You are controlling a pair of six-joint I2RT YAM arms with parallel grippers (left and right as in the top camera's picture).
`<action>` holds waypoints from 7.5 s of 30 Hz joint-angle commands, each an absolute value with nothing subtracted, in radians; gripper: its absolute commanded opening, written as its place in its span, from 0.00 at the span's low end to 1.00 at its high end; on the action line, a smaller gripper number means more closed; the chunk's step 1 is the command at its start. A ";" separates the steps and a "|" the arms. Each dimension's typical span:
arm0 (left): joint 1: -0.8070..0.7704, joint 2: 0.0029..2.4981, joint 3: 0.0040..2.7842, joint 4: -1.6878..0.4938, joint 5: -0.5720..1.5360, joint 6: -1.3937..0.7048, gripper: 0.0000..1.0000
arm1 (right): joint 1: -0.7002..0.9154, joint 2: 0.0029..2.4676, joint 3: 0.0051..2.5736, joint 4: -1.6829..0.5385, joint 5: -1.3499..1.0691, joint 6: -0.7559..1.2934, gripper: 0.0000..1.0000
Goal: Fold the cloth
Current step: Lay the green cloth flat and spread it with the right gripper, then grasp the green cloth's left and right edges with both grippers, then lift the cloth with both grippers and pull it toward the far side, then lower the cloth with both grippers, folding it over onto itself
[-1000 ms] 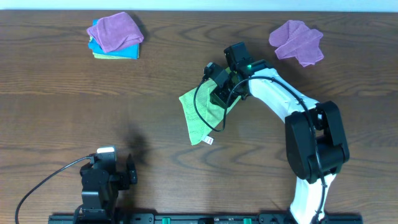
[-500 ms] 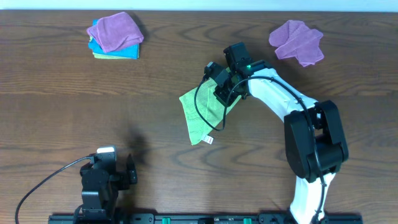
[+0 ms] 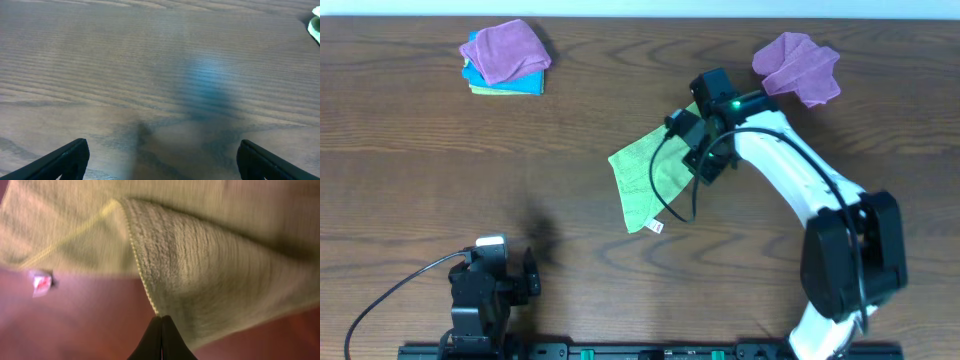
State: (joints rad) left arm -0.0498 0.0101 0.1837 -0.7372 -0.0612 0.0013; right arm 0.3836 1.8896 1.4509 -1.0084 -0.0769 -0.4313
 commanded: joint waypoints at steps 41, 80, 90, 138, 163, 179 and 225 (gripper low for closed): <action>-0.054 0.185 0.345 -0.688 0.209 -0.166 0.95 | 0.136 1.610 1.234 -1.176 -0.129 -0.150 0.53; -0.231 1.791 0.852 -0.384 0.970 -0.568 0.95 | -0.218 1.555 1.131 -1.153 -0.536 -0.244 0.51; -0.318 1.910 0.852 -0.254 0.992 -0.697 0.95 | -0.217 1.555 1.131 -1.160 -0.538 -0.244 0.52; -0.274 1.984 0.852 -0.115 1.022 -0.687 0.06 | -0.217 1.556 0.719 -0.661 -0.372 -0.009 0.54; -0.256 1.973 0.891 0.058 1.190 -0.817 0.06 | -0.215 1.531 0.643 -0.378 -0.742 0.112 0.01; -0.127 1.942 1.416 0.331 0.966 -1.169 0.06 | -0.141 1.632 1.220 -0.242 -0.730 0.212 0.01; -0.050 1.934 1.478 -1.179 0.995 0.073 0.06 | -0.106 1.753 1.327 -1.042 -0.729 -0.297 0.02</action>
